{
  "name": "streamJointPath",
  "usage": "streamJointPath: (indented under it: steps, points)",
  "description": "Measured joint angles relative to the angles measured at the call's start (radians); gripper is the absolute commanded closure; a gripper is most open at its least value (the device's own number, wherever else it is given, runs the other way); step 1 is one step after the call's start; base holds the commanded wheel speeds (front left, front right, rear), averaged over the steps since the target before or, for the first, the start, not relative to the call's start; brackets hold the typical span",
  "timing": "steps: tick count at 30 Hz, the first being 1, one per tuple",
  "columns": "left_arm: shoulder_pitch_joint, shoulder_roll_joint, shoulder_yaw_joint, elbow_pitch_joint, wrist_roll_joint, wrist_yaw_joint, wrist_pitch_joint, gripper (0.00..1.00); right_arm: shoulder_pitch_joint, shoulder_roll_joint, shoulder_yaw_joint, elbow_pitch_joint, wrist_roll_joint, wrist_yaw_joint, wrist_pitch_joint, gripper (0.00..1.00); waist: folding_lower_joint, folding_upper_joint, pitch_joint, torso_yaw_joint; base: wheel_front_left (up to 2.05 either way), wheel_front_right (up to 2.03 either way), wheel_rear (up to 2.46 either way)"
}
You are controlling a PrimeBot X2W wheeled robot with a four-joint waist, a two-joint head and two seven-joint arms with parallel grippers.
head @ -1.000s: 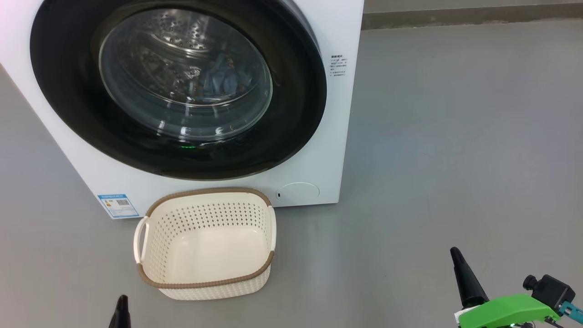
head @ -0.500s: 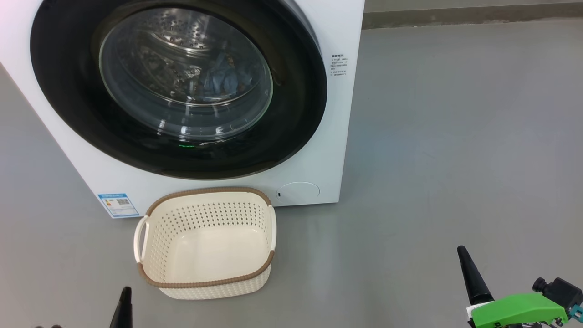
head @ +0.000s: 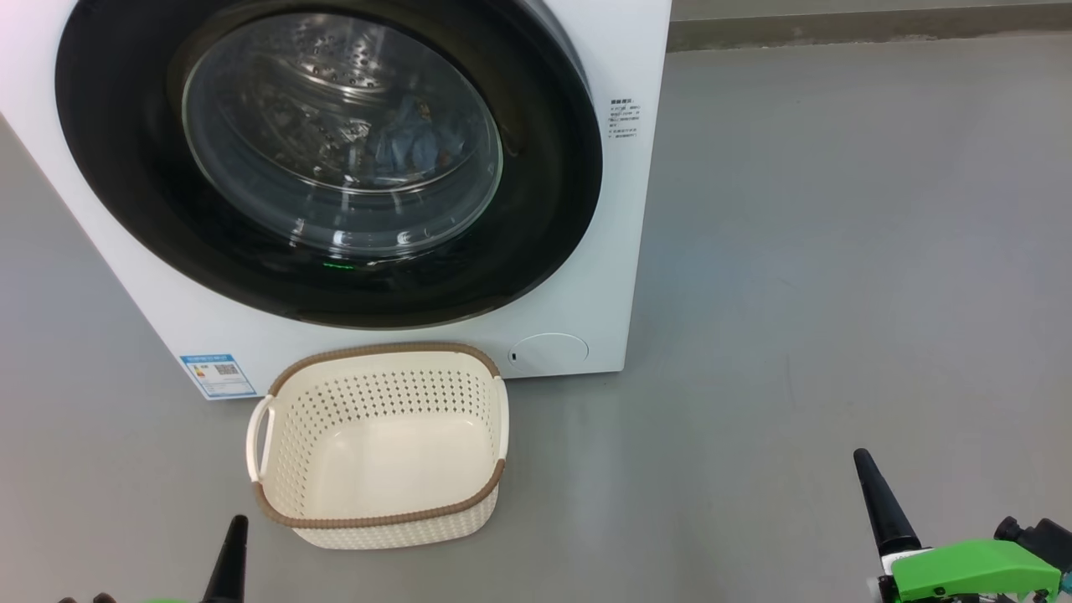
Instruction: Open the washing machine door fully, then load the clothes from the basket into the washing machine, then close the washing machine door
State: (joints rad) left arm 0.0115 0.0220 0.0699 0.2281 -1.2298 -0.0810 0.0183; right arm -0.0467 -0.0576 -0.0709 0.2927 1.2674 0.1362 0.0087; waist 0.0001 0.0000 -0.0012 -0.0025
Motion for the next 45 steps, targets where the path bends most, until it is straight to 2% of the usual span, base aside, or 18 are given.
streamJointPath:
  steps: [33,45]
  points:
    - [-0.073,0.002,0.009,0.036,-0.367,-0.04,0.089,1.0,-0.019,0.002,-0.049,-0.018,0.333,-0.007,0.09,1.0,0.0,0.0,0.004,0.002,0.0,0.0,0.0]
    - [-0.079,0.002,0.009,0.036,-0.371,-0.043,0.089,1.0,-0.02,0.003,-0.056,-0.018,0.339,-0.007,0.095,1.0,-0.0001,0.0,0.004,0.002,0.0,0.0,0.0]
